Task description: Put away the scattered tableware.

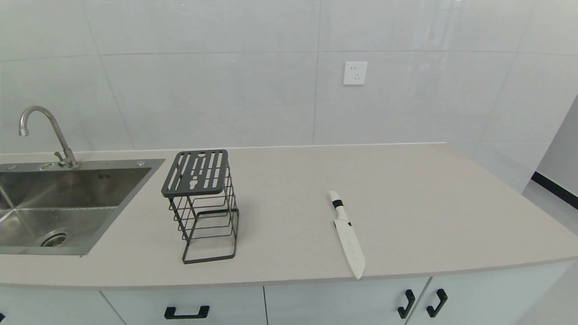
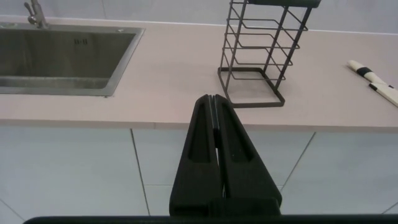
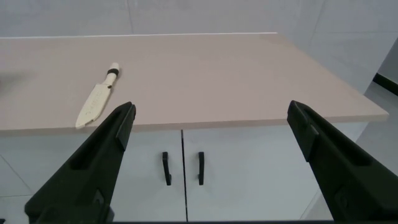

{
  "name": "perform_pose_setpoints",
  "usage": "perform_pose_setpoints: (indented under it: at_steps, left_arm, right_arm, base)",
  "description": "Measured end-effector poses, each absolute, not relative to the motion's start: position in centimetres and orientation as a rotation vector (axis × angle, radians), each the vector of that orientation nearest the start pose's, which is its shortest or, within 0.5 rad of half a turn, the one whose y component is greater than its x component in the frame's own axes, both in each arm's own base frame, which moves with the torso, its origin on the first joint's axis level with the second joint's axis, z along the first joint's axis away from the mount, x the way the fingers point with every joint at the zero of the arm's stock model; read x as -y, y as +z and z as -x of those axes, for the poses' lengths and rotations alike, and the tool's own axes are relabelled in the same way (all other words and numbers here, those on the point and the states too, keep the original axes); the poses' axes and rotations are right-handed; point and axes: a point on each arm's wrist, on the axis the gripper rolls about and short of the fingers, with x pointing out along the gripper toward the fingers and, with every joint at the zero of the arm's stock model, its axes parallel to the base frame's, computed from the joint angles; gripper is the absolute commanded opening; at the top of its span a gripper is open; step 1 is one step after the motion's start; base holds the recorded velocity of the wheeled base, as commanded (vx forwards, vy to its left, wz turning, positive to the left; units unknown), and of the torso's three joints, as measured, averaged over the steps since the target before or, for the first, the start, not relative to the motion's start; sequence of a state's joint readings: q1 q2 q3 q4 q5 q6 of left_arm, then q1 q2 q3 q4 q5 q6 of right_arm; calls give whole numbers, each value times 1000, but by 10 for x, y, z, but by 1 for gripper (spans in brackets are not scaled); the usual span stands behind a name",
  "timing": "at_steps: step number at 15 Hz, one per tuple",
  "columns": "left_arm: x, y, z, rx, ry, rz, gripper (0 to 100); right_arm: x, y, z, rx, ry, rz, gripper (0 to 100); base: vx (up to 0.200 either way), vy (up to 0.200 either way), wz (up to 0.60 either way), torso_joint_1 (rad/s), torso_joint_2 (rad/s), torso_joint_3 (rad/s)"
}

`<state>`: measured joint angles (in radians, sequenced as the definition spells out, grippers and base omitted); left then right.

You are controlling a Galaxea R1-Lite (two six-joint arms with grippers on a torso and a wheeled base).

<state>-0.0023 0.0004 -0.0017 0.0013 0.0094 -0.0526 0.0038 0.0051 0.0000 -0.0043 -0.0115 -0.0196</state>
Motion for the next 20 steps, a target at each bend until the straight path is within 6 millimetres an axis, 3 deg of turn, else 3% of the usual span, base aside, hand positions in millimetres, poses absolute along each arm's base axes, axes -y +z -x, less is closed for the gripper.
perform_pose_setpoints:
  at_steps: [6,12,18,20]
  left_arm:
    - [0,76,23,0,7,53,0]
    - [0,76,23,1,8,53,0]
    - [0,76,23,1,8,53,0]
    - [0,76,23,1,8,53,0]
  right_arm:
    - [0,76,22,0,-8,21,100]
    - [0,76,22,1,-8,24,100]
    - [0,76,22,0,-7,20,100]
    - [0,76,22,1,-9,19,100]
  base:
    - [0,-200,0,0,0,0]
    - [0,0,0,12,-24,-15]
    - [0,0,0,203,-456,-242]
    - [0,200,0,100,-229,-129]
